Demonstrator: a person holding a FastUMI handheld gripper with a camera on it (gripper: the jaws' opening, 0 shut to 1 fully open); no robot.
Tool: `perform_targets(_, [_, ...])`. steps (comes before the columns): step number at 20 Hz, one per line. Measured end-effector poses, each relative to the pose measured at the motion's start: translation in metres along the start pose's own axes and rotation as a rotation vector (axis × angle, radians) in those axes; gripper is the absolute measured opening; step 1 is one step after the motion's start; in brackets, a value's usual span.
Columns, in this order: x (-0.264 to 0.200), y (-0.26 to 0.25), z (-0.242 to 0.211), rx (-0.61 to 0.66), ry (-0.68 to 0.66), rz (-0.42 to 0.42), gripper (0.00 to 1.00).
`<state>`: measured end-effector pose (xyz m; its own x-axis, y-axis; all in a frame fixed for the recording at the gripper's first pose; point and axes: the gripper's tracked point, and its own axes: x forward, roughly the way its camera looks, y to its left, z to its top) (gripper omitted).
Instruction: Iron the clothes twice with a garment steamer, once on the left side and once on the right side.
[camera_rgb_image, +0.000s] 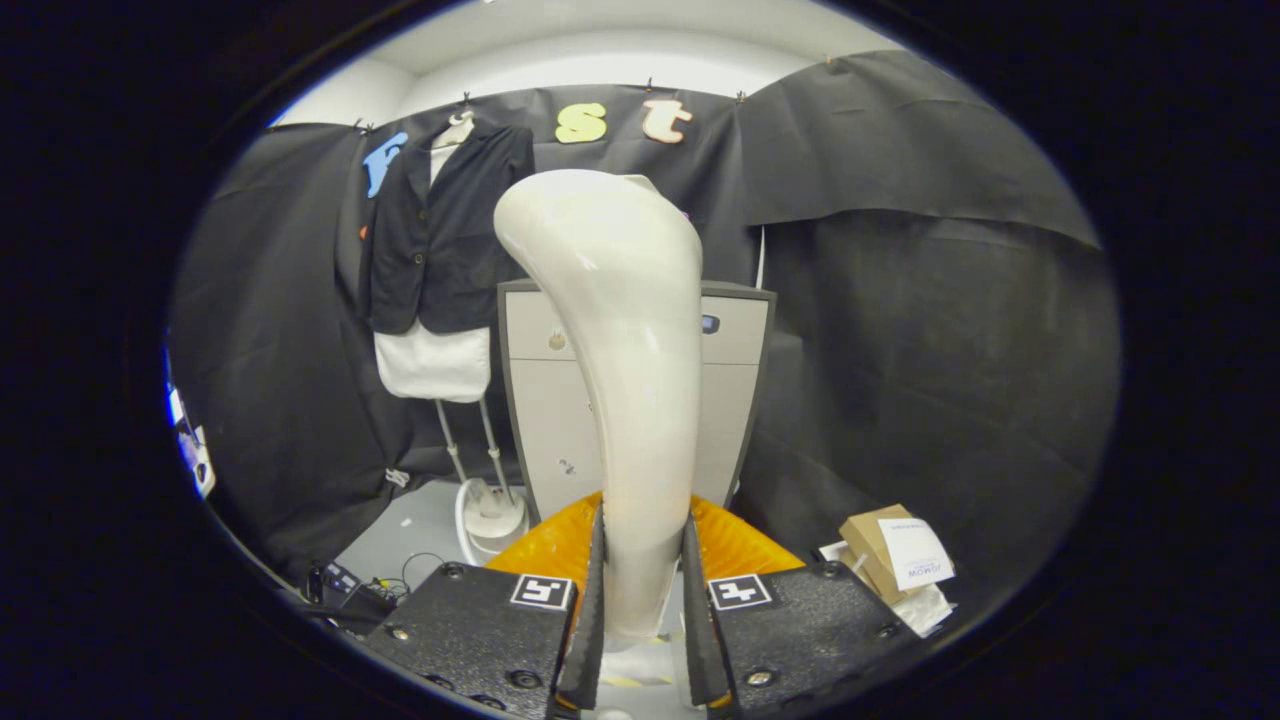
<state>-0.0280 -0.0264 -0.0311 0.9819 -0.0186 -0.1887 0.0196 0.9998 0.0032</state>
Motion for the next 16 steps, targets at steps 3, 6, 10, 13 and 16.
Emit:
perform_targets(3, [-0.0029, -0.0042, 0.0017, -0.003, -0.005, -0.003, 0.36])
perform_targets(6, [-0.0043, -0.0031, 0.0016, -0.009, -0.009, -0.003, 0.36])
perform_targets(10, [-0.0047, -0.0040, -0.0007, -0.012, -0.001, 0.003, 0.36])
perform_targets(13, [-0.0050, -0.0026, -0.0041, -0.015, 0.002, 0.009, 0.36])
perform_targets(16, [-0.0053, -0.0029, -0.0051, -0.012, -0.001, 0.006, 0.36])
